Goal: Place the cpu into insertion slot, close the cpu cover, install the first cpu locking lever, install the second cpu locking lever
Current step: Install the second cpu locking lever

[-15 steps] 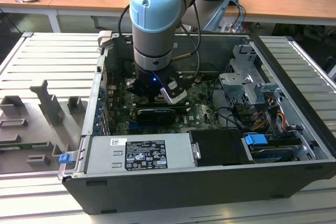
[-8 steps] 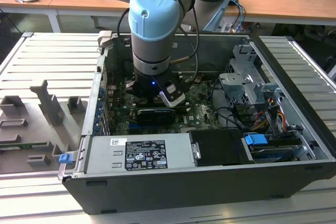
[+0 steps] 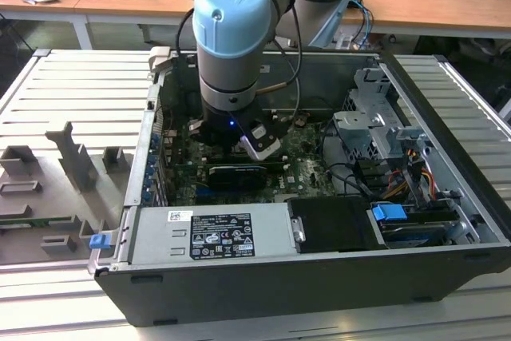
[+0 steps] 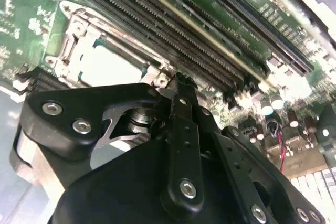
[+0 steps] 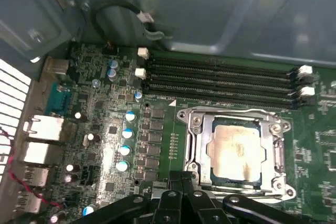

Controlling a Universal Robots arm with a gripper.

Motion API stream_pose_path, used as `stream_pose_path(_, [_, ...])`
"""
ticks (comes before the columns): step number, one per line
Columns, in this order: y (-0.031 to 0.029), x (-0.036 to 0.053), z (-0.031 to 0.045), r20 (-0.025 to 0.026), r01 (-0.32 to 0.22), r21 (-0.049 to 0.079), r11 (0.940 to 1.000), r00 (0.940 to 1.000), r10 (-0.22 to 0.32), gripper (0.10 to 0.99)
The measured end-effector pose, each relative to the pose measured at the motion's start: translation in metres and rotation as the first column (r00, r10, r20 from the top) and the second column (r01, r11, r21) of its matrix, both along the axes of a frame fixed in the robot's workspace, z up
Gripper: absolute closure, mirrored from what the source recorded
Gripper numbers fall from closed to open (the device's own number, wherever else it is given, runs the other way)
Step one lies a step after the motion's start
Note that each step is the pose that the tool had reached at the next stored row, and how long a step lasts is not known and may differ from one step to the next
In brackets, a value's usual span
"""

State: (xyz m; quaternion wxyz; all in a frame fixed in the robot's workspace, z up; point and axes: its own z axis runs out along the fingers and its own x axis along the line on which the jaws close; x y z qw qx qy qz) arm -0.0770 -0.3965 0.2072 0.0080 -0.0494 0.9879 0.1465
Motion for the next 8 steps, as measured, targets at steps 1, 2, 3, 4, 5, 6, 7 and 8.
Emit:
stream_pose_path(1, [0.0003, 0.0001, 0.0029, -0.0001, 0.000, 0.000, 1.0000, 1.0000, 0.000, 0.980])
stream_pose_path(2, [0.0005, 0.0001, 0.0050, -0.0001, 0.000, 0.000, 1.0000, 1.0000, 0.000, 0.980])
stream_pose_path(3, [0.0011, 0.0001, 0.0063, -0.0001, 0.000, 0.000, 1.0000, 1.0000, 0.000, 0.980])
stream_pose_path(4, [0.0014, 0.0002, 0.0095, -0.0001, 0.000, -0.001, 1.0000, 1.0000, 0.000, 0.980])
stream_pose_path(5, [0.0015, 0.0001, 0.0112, -0.0001, 0.000, -0.001, 1.0000, 1.0000, 0.000, 0.980])
stream_pose_path(6, [0.0018, 0.0001, 0.0135, -0.0001, 0.000, -0.001, 1.0000, 1.0000, 0.000, 0.980])
stream_pose_path(7, [0.0020, 0.0002, 0.0164, -0.0001, 0.000, -0.001, 1.0000, 1.0000, 0.000, 0.980])
stream_pose_path(8, [0.0021, 0.0002, 0.0171, 0.0000, 0.000, -0.001, 1.0000, 1.0000, 0.000, 0.980])
